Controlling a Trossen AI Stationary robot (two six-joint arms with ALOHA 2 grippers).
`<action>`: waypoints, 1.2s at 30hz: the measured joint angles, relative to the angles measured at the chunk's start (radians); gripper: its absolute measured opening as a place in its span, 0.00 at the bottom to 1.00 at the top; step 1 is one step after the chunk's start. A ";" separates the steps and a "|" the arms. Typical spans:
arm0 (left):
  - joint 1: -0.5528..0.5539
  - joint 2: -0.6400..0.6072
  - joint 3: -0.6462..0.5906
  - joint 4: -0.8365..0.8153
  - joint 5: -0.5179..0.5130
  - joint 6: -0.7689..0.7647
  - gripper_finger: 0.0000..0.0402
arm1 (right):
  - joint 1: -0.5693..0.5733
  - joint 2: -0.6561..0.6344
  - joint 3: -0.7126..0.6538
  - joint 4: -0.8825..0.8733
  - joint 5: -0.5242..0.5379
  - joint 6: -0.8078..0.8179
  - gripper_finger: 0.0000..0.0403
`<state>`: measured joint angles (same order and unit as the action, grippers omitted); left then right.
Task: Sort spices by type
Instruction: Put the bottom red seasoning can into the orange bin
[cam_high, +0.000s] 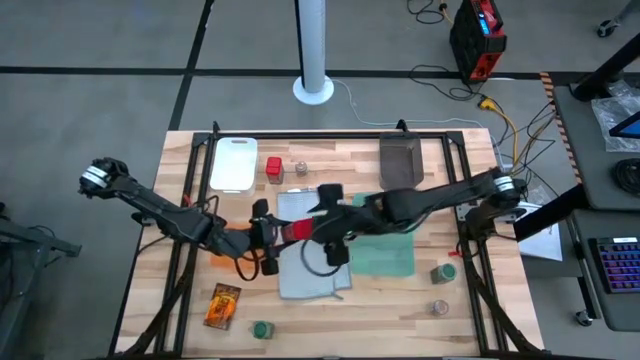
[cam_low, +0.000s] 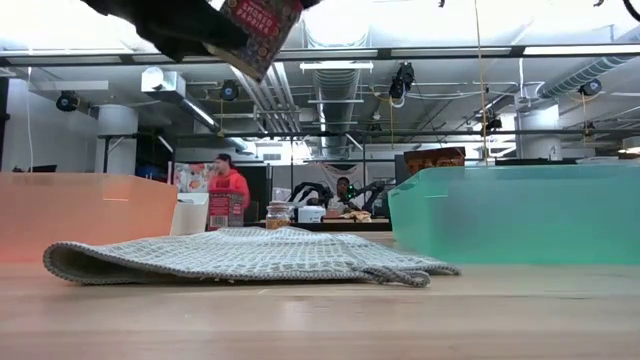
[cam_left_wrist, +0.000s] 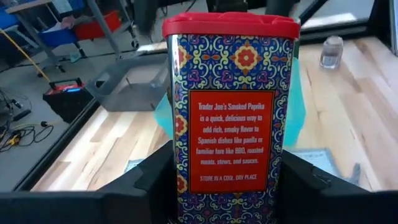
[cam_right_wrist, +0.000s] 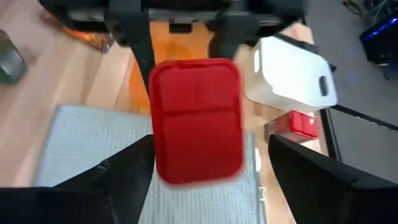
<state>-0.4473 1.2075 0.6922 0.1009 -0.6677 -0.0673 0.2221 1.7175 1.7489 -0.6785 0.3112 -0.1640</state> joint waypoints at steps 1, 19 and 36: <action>-0.005 -0.003 0.000 0.018 0.000 0.014 0.45 | 0.002 -0.025 0.000 -0.020 0.003 0.012 0.76; -0.115 -0.024 -0.211 0.736 0.141 0.326 0.45 | 0.097 -0.319 -0.747 0.994 -0.053 -0.041 0.61; -0.112 -0.018 -0.308 0.903 0.153 0.373 0.45 | 0.094 -0.055 -0.584 1.211 -0.059 -0.066 0.75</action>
<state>-0.5594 1.1896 0.3847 1.0043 -0.5144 0.3054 0.3161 1.6623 1.1644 0.5329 0.2520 -0.2301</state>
